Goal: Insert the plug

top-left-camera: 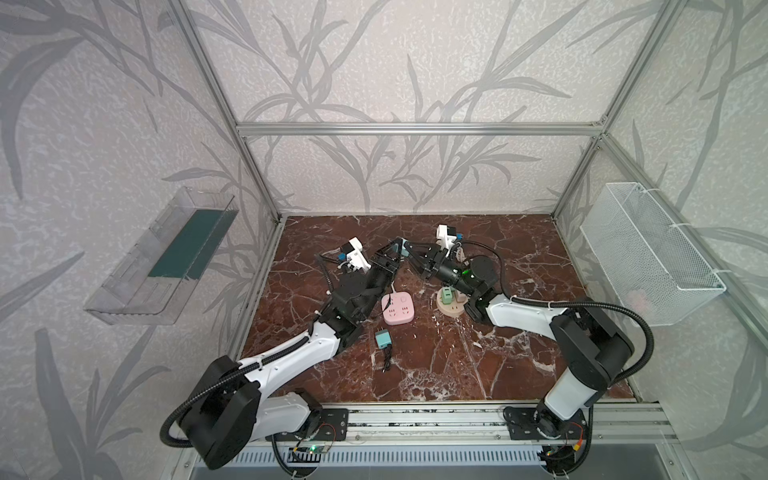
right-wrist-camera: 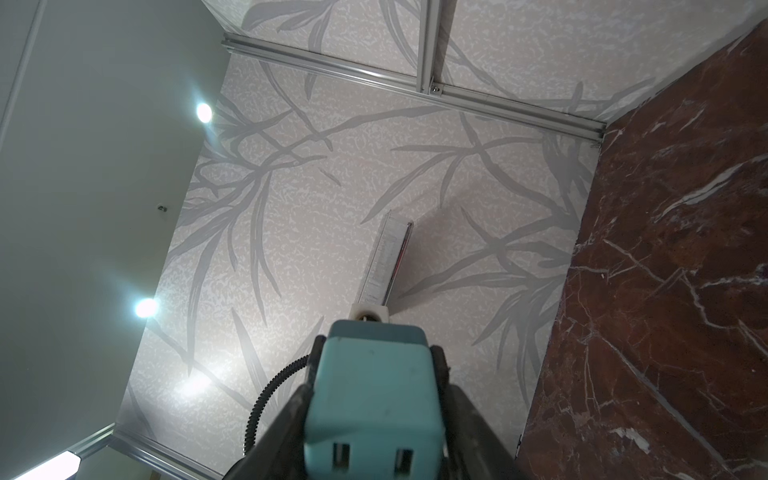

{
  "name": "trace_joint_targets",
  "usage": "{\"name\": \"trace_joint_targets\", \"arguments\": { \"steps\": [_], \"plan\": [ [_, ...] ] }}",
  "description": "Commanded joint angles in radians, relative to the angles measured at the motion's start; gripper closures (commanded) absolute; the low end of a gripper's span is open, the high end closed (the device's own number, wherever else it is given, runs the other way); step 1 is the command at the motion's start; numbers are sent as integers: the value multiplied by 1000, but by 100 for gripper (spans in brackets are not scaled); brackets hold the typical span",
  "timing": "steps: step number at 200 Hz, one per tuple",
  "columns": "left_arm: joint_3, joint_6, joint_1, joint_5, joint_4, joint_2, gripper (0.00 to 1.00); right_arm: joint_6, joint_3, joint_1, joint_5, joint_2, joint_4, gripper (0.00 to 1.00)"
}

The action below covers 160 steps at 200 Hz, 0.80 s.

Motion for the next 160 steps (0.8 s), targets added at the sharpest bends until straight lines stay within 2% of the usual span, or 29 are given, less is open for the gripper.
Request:
{"name": "trace_joint_targets", "arguments": {
  "steps": [1,47,64,82,119,132,135,139,154,160],
  "plan": [
    [11,-13,4,17,60,9,100,8,33,4,-13,6,48,50],
    [11,-30,3,35,100,40,100,17,43,4,-18,37,53,52],
    [6,-38,4,34,110,45,100,20,45,4,-24,39,55,59],
    [9,-39,5,41,111,51,100,22,43,4,-23,42,56,62],
    [8,-36,5,53,103,52,100,25,49,1,-29,49,42,99],
    [6,-12,6,59,77,38,100,18,47,-4,-38,45,18,100],
    [6,-5,8,61,62,29,94,15,47,-5,-41,44,12,100],
    [6,5,13,62,38,17,81,13,47,-7,-47,42,-4,100],
    [9,70,32,41,-128,-64,22,-7,52,-16,-75,31,-75,100],
    [20,110,41,23,-231,-107,9,-20,54,-17,-88,22,-121,100]
  ]
}}
